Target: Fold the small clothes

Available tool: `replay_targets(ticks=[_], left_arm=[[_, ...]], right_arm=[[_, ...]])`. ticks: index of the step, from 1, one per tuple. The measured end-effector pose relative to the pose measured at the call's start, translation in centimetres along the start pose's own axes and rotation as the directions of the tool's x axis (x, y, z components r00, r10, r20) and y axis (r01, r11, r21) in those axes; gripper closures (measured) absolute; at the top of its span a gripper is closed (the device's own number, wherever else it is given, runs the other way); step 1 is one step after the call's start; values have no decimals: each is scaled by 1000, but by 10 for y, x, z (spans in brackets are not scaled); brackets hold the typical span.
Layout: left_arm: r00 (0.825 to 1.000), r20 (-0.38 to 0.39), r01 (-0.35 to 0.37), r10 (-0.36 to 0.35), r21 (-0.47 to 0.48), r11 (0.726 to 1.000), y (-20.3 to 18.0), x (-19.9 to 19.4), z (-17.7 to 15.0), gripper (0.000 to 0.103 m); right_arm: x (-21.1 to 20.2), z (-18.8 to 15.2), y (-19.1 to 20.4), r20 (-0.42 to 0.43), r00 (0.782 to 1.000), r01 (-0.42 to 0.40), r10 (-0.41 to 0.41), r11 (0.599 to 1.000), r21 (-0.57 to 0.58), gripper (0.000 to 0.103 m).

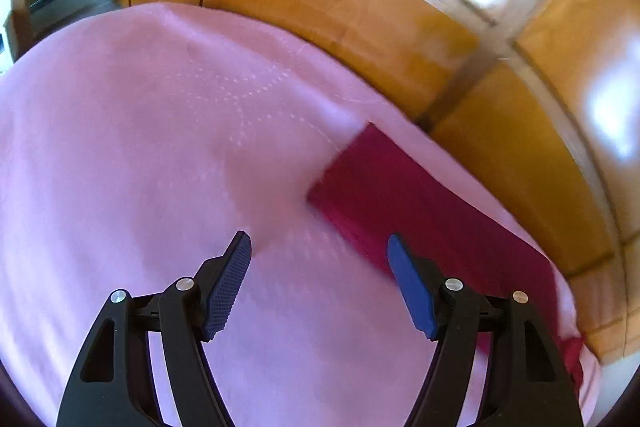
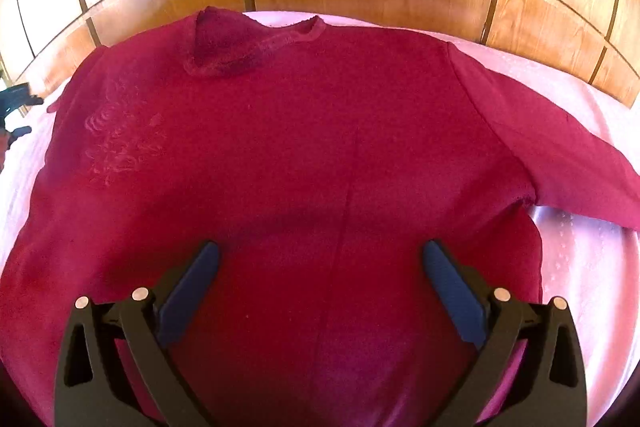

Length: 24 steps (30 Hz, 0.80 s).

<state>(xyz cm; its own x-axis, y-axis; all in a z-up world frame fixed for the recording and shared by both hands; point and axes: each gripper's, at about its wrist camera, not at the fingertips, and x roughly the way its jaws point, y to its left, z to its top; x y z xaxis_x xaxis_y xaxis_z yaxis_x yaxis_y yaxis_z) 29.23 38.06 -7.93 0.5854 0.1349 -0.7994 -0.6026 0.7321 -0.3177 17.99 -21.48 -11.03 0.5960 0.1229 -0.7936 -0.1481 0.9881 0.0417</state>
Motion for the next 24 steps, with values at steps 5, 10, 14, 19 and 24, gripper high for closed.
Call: replay_targets(ticks=[5,10,14,19,24], left_arm=[[998,17,-60,59,65,996,-8,29,16,71],[995,61,-91,85,106,990,-6,11,7,95],[988,120,-106,100,47,993,31,-37,-2,96],[973,186,-131,133,-27,991,82,-108,-25,96],[955,183,-215,233,-116,970,136,-150,-63,96]], right_arm=[[-4,-8,6,6,1000,4,-4,1000,3,2],[-1,-5,7,6,1000,6,-6,1000,2,2],[-1,-5,8,6,1000,5,-5,1000,2,2],[-1,-5,10,5,1000,7,-7,1000,1,2],[-2,-5,10,6,1000,10,-10,1000,0,2]])
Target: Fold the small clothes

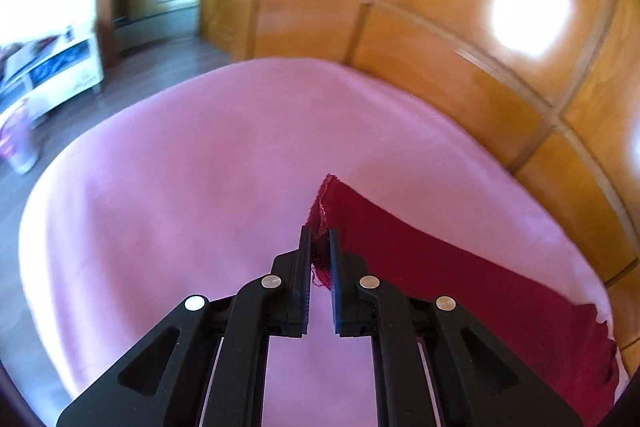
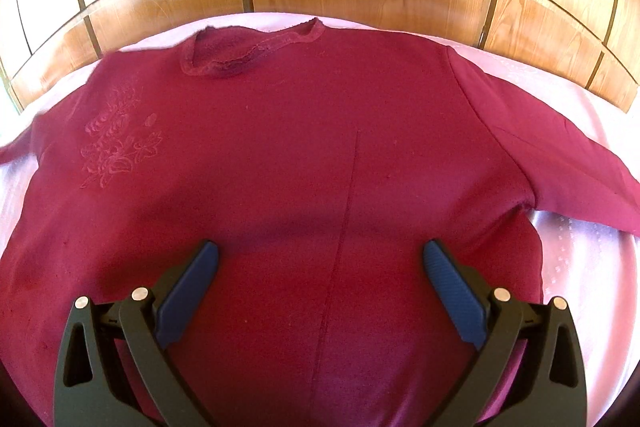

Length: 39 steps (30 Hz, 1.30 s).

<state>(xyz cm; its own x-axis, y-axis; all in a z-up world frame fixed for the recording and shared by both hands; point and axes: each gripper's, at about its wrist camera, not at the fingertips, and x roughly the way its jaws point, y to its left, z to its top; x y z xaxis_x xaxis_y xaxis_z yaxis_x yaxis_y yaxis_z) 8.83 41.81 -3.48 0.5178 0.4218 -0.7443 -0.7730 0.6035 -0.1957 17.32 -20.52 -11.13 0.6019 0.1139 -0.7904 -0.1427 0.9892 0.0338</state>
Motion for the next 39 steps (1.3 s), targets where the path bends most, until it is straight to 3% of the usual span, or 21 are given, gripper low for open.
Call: replay_targets(ticks=[4,8,12,13,15,18,20,21,22,25,28,29,30,32,33,34,36,39], left_arm=[[998,-48,-51,49,-51,997,39,-9,-25,96],[996,-84,-42,38,-56,998,42,-6,-35,95],[995,-23,-93,92,-19,996,45,-25,-24,95],[994,-19,-107,107,-8,994,37,-26,-22,87],[998,-5,-69,70,13,998,30,-42,-26,69],[998,3,68,-69,90,994,8,-74,-53,62],[977,-63,211,-203,170,963,-14,-91,-85,62],[956,-120,289,-269,206,935,-26,-98,-104,62],[914,-206,394,-350,237,888,-42,-106,-130,62],[801,-369,574,-472,249,780,-65,-124,-191,56],[736,-458,643,-498,244,726,-73,-136,-234,56],[704,-490,669,-514,218,710,-73,-139,-249,56],[692,-501,681,-519,214,701,-73,-142,-257,56],[699,-499,679,-512,237,695,-72,-148,-269,59],[697,-501,680,-513,236,694,-70,-151,-273,80],[693,-514,683,-505,245,688,-69,-152,-278,87],[710,-499,672,-497,270,689,-68,-155,-283,90],[710,-494,675,-501,277,684,-66,-159,-279,91]], right_arm=[[1,0,-1,2,1000,-1,1,1000,-2,2],[1,-1,-2,2,1000,-2,2,1000,-2,2],[1,0,-3,3,1000,-2,2,1000,-2,2],[1,0,-3,3,1000,-2,2,1000,-2,2],[1,0,-3,4,1000,0,0,1000,-4,2],[1,0,-3,4,1000,1,-1,1000,-5,2],[2,1,-2,5,1000,7,-7,1000,-8,2],[1,1,-2,7,1000,10,-10,1000,-9,2],[1,0,-2,9,1000,11,-11,1000,-8,2],[-1,0,-3,14,1000,11,-11,1000,-3,2],[-2,-1,-4,14,1000,8,-8,1000,0,2],[-2,0,-4,11,1000,7,-7,1000,-1,2],[-2,0,-5,7,1000,6,-6,1000,-1,2],[-6,1,-6,-22,1000,5,-5,1000,-7,2],[-13,0,-8,-42,999,1,-1,1000,-11,2],[-18,-1,-10,-46,999,-5,5,1000,-7,2],[-36,-11,-22,-37,999,-15,16,1000,11,2],[-70,-32,-50,0,1000,21,-21,1000,18,6]])
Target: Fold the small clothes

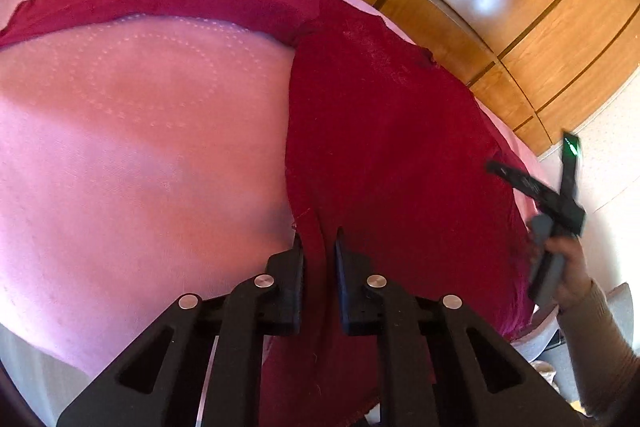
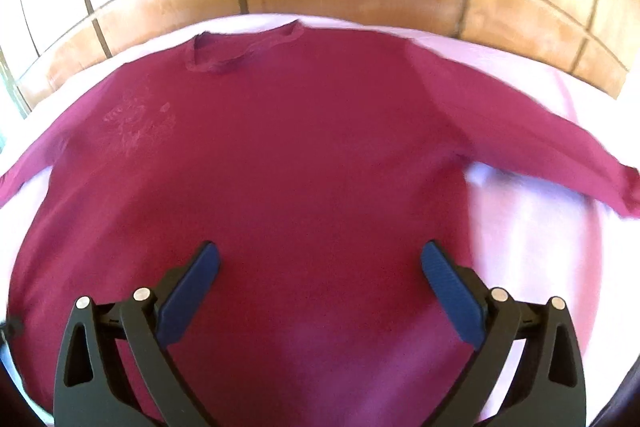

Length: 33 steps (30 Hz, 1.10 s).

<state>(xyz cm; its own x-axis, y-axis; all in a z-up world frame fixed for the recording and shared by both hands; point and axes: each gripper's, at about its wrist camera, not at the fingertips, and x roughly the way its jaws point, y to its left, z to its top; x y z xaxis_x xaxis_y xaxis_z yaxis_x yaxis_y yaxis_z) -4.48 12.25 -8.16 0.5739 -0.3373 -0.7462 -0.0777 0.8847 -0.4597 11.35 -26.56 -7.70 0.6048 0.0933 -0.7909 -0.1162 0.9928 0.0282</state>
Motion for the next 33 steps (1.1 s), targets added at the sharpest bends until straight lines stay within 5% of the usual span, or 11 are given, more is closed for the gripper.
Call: replay_targets(ticks=[5,8,11,12,13,21,24,25,29,31,33], left_arm=[[1000,-7,-5,5,21,1000,-4,-6,4,91],[1000,-13,-16,16,24,1000,-2,-9,0,92],[1000,-15,-21,21,18,1000,-2,-8,-3,92],[1000,-17,-23,23,19,1000,-3,-8,-4,93],[1000,-19,-24,25,18,1000,-4,-7,-4,93],[997,-58,-48,48,-1,999,5,-9,-14,91],[997,-3,-80,80,32,996,-6,-24,-6,72],[995,36,-97,96,45,994,-12,-30,0,62],[981,148,-142,126,106,984,-39,-37,23,53],[980,168,-133,106,161,978,-59,-25,36,45],[982,157,-137,108,192,972,-74,-6,43,42]], right_arm=[[-32,-52,-60,-56,998,15,-9,993,114,11],[-45,-87,-71,-81,995,-50,63,988,146,28],[-63,-102,-74,-79,988,-119,135,977,178,68],[-65,-103,-74,-87,984,-139,157,973,182,92],[-67,-105,-73,-95,982,-147,165,974,173,96],[-72,-113,-69,-129,986,-97,103,994,53,96],[-70,-110,-76,-135,983,-115,126,990,86,84],[-71,-109,-80,-131,981,-129,142,986,106,69],[-75,-95,-116,-56,984,-150,171,951,271,57],[-74,-89,-145,-3,986,-152,166,910,387,43],[-70,-84,-184,43,990,-138,136,844,519,42]])
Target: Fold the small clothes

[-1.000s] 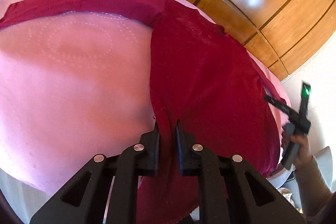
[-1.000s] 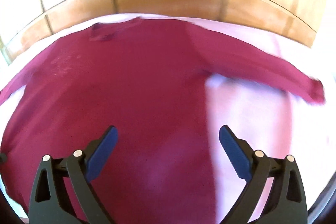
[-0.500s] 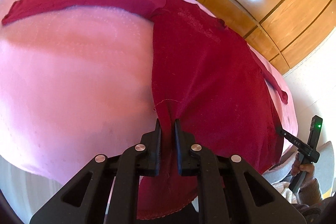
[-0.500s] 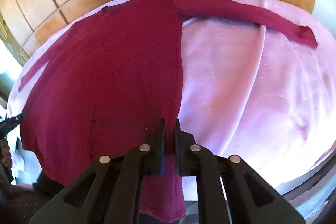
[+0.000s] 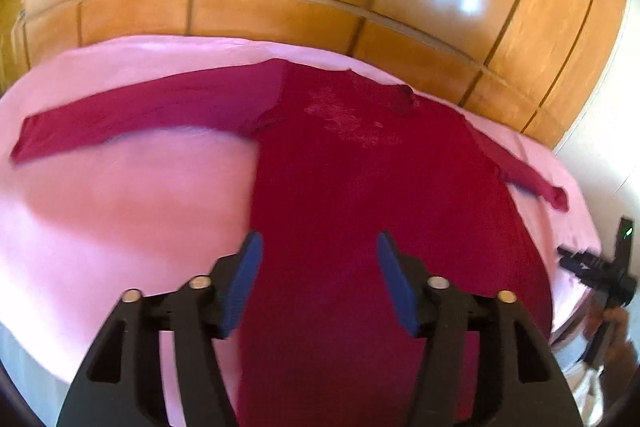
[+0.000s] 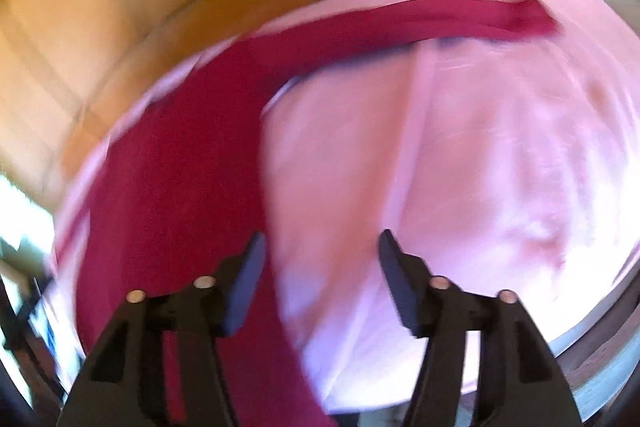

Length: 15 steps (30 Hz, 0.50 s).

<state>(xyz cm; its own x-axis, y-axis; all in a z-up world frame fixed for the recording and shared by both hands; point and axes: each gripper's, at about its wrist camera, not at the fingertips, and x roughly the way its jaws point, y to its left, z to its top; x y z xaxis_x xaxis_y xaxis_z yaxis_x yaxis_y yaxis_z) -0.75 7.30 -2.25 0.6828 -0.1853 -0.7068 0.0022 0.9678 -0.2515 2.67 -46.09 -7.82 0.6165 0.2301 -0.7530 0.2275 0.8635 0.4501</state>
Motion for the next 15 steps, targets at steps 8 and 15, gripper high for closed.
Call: replay_targets(ticks=[8,15], left_arm=[[990,-138,50,-31,138,989,-59,83,3,42],[985,-172,46,-18,156,987,-58,108,-7,30]], right_arm=[[23,100,-124,159,984,-3,-77,892,451,46],[60,168,-172,187,969,32,-162,831,555,54]])
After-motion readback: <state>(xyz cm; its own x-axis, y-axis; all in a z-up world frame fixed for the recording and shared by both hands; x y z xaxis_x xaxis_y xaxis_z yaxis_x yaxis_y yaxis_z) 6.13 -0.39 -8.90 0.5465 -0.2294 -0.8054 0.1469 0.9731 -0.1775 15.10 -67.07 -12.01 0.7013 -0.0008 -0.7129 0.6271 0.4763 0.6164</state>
